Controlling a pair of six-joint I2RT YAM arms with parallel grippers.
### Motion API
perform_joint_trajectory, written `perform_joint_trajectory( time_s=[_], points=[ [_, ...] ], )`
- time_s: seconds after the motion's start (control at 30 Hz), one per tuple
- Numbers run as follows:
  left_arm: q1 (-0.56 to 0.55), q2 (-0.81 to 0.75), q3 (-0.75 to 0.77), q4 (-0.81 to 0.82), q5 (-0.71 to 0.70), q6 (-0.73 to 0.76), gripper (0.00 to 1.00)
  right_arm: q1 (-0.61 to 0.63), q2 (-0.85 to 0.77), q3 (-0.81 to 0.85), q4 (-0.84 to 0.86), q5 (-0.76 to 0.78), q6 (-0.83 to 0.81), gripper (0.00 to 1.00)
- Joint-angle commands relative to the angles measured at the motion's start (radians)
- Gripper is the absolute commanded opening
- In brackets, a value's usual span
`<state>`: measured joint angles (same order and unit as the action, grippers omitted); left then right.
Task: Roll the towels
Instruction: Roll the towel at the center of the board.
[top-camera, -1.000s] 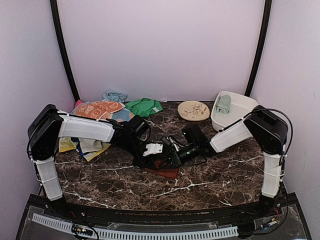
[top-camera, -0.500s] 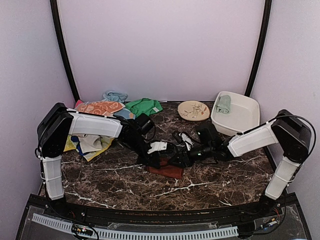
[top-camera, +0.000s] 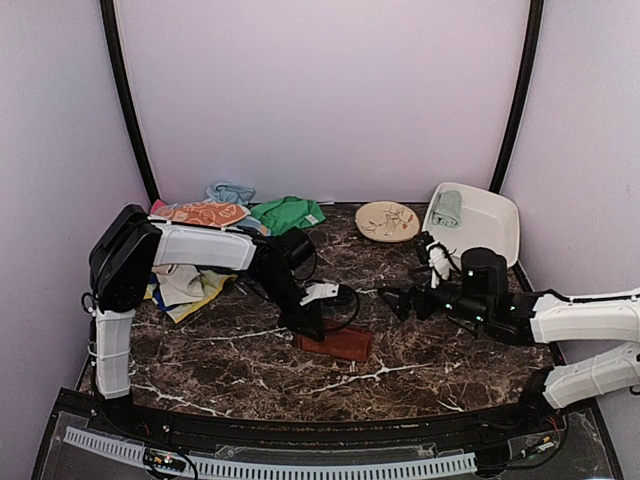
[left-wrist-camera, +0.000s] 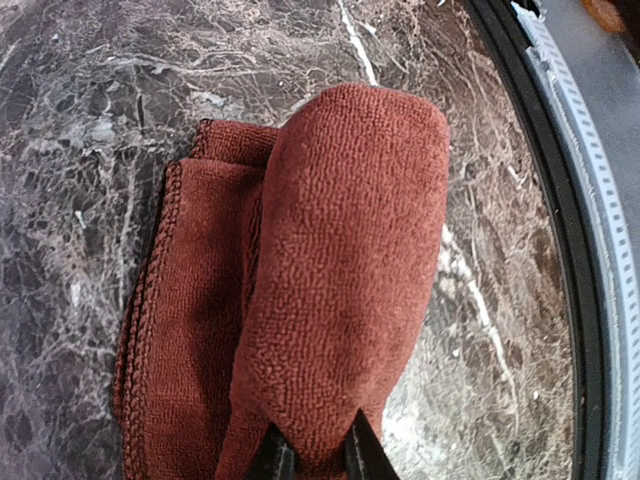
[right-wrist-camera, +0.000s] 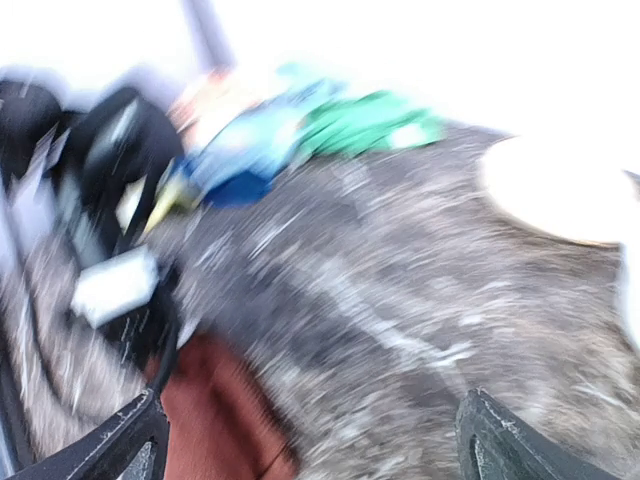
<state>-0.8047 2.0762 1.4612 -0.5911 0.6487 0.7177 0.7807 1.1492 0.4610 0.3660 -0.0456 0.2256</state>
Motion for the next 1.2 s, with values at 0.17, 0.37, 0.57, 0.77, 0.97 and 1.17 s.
perform_joint_trajectory(
  time_s=[0.17,0.37,0.57,0.77,0.97,1.17],
  points=[
    [-0.004,0.174,0.112,-0.246,-0.021,-0.073,0.1,0.044,-0.104,-0.001,-0.081,0.156,-0.159,1.0],
    [-0.004,0.2,0.14,-0.27,-0.036,-0.083,0.1,0.422,-0.022,0.007,-0.16,0.507,-0.5,0.94],
    [-0.002,0.247,0.177,-0.298,-0.063,-0.087,0.17,0.61,0.206,0.103,-0.16,0.62,-0.7,0.87],
    [0.002,0.268,0.188,-0.32,-0.061,-0.082,0.18,0.599,0.433,0.19,-0.01,0.683,-0.891,0.79],
    [0.014,0.279,0.203,-0.352,-0.048,-0.058,0.2,0.535,0.616,0.287,-0.028,0.668,-0.92,0.73],
    [0.034,0.303,0.241,-0.4,0.001,-0.025,0.27,0.478,0.684,0.327,-0.1,0.614,-0.882,0.67]
  ],
)
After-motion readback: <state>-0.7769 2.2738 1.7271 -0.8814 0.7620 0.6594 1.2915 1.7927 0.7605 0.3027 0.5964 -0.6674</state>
